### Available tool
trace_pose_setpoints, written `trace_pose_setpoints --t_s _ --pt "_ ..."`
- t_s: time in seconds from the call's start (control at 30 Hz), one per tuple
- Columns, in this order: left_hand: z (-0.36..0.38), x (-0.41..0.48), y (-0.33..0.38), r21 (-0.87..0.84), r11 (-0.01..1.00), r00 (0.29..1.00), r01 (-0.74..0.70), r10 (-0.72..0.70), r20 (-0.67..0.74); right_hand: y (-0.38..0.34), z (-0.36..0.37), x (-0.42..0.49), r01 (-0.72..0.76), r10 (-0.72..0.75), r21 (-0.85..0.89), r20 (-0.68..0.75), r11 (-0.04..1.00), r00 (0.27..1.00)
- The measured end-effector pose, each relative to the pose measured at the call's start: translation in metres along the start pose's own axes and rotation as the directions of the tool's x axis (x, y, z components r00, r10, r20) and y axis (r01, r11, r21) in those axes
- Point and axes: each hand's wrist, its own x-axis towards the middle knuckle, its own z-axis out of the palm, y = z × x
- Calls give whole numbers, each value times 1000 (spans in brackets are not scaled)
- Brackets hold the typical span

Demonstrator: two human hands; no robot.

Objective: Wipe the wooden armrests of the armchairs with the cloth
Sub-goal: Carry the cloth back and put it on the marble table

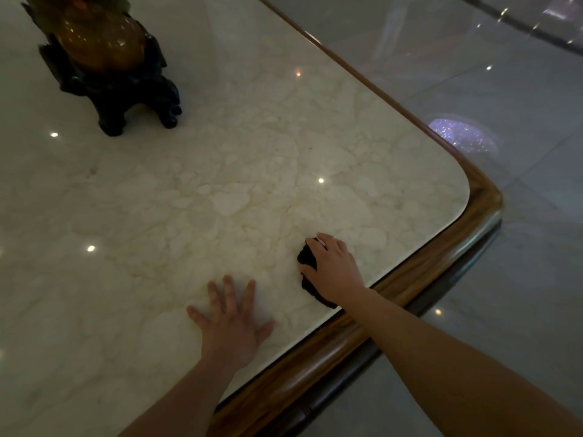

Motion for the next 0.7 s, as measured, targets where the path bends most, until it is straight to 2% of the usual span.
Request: trace_pose_setpoints --t_s 0.33,0.47,0.7 --pt "-33 -1 1 -51 999 982 6 4 190 -6 -57 -26 56 -52 63 -73 996 996" --pt "-63 -9 8 -55 998 996 22 -17 92 -7 -82 -43 62 -55 65 -103 996 993" --pt "-132 -46 34 -60 995 993 -80 74 -97 -15 -146 -91 53 -21 143 -219 988 976"
